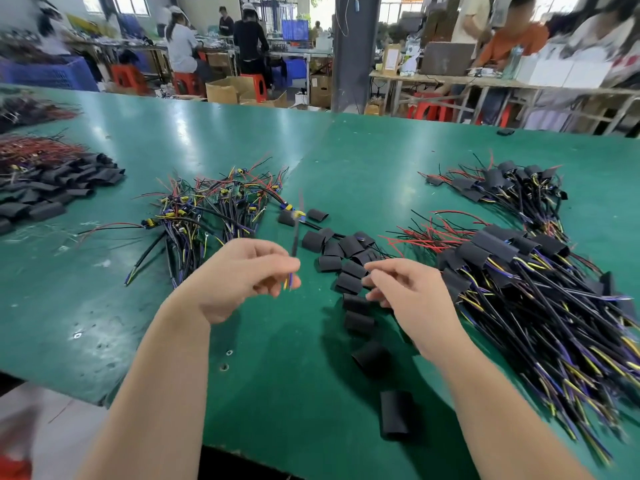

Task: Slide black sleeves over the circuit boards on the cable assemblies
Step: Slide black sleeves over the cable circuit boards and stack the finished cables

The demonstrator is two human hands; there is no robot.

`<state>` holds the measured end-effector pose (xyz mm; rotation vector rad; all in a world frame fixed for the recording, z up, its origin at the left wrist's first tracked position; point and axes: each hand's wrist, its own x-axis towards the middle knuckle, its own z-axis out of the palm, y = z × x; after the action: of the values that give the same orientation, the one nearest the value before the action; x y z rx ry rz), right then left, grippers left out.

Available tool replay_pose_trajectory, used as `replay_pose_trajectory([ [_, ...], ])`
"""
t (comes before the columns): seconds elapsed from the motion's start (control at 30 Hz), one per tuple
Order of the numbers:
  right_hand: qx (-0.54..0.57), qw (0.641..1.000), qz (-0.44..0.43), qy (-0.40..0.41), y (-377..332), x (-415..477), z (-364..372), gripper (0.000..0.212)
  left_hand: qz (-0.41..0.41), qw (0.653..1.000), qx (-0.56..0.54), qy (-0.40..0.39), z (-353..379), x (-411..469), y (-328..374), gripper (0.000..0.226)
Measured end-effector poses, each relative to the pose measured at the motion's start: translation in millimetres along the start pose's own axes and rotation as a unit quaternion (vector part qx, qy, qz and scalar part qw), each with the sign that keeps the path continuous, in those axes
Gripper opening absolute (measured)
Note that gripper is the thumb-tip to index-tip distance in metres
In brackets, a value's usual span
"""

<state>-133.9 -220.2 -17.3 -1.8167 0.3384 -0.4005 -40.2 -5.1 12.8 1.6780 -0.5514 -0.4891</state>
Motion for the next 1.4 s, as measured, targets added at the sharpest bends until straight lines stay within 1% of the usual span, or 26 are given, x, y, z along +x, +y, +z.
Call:
replay_pose_trajectory([
  [0.03, 0.137, 0.987, 0.074, -0.029, -3.3, 0.9, 2.2, 0.014, 0.015, 0.999, 0.021, -0.048, 0.5, -7.3, -0.3, 0.016],
  [0.07, 0.254, 0.956, 0.138, -0.056, -6.6, 1.5, 3.3, 0.016, 0.026, 0.995, 0.04, -0.091, 1.3, -13.8, -1.3, 0.016],
  [0.1, 0.327, 0.924, 0.18, -0.081, -9.4, 1.7, 3.4, 0.021, 0.032, 0.99, 0.054, -0.129, 2.0, -18.2, -3.0, 0.015],
  [0.13, 0.369, 0.903, 0.199, -0.099, -11.2, 1.5, 3.2, 0.029, 0.032, 0.985, 0.063, -0.158, 2.0, -21.6, -4.9, 0.014],
  [0.17, 0.401, 0.888, 0.198, -0.11, -11.9, 1.7, 2.4, 0.034, 0.029, 0.982, 0.07, -0.175, 0.6, -23.5, -7.4, 0.01],
  [0.2, 0.435, 0.874, 0.186, -0.109, -12.1, 2.3, 0.7, 0.036, 0.024, 0.98, 0.079, -0.184, -1.6, -24.4, -9.4, 0.006],
  [0.27, 0.497, 0.848, 0.164, -0.083, -11.2, 3.6, -4.2, 0.032, 0.012, 0.977, 0.108, -0.185, -7.1, -23.7, -13.0, 0.001],
  [0.3, 0.512, 0.842, 0.154, -0.072, -10.0, 3.8, -7.0, 0.032, 0.006, 0.975, 0.129, -0.182, -9.5, -22.5, -14.3, 0.002],
  [0.33, 0.508, 0.847, 0.143, -0.067, -9.6, 3.6, -9.2, 0.031, -0.002, 0.972, 0.154, -0.177, -11.4, -21.2, -14.8, 0.005],
  [0.43, 0.437, 0.889, 0.115, -0.075, -6.4, 3.8, -9.1, 0.012, -0.026, 0.964, 0.215, -0.151, -12.3, -17.4, -13.2, 0.009],
  [0.5, 0.393, 0.911, 0.094, -0.084, -6.6, 2.4, -5.0, 0.014, -0.019, 0.964, 0.243, -0.11, -4.2, -13.5, -9.8, 0.009],
  [0.6, 0.344, 0.932, 0.065, -0.092, -6.7, -0.3, 3.0, 0.017, 0.024, 0.966, 0.257, -0.031, 24.8, 1.7, -3.4, 0.015],
  [0.7, 0.329, 0.938, 0.054, -0.093, -5.1, -1.9, 8.2, 0.021, 0.1, 0.954, 0.279, 0.042, 58.6, 18.6, -4.6, 0.012],
  [0.83, 0.242, 0.969, 0.028, -0.041, -2.4, 1.3, -0.6, 0.022, 0.144, 0.952, 0.235, 0.136, 79.3, 28.4, -13.2, 0.013],
  [0.87, 0.229, 0.973, 0.026, -0.023, -1.8, 2.5, -2.6, 0.02, 0.165, 0.944, 0.237, 0.157, 81.4, 28.3, -15.7, 0.014],
  [0.97, 0.236, 0.971, 0.044, 0.017, 0.4, 4.5, -2.7, 0.01, 0.253, 0.907, 0.277, 0.192, 83.6, 25.4, -23.8, 0.015],
  [1.07, 0.26, 0.963, 0.071, 0.018, 2.7, 5.8, -0.5, 0.006, 0.291, 0.88, 0.33, 0.179, 82.2, 23.9, -28.0, 0.017],
  [1.13, 0.28, 0.957, 0.077, 0.012, 2.8, 6.1, -0.4, 0.006, 0.303, 0.868, 0.354, 0.172, 81.7, 25.5, -29.0, 0.018],
  [1.2, 0.308, 0.948, 0.075, -0.007, 1.7, 5.6, -0.9, 0.007, 0.307, 0.862, 0.367, 0.169, 82.5, 27.1, -29.7, 0.02],
  [1.27, 0.311, 0.948, 0.068, -0.018, 1.0, 4.9, -2.5, 0.009, 0.304, 0.857, 0.379, 0.169, 84.2, 27.8, -30.2, 0.023],
  [1.33, 0.289, 0.955, 0.057, -0.03, -0.3, 5.0, -6.0, 0.016, 0.304, 0.849, 0.392, 0.183, 86.0, 28.2, -30.1, 0.023],
  [1.4, 0.274, 0.959, 0.047, -0.048, -2.8, 5.9, -11.5, 0.027, 0.295, 0.842, 0.404, 0.203, 87.9, 28.6, -30.1, 0.019],
])
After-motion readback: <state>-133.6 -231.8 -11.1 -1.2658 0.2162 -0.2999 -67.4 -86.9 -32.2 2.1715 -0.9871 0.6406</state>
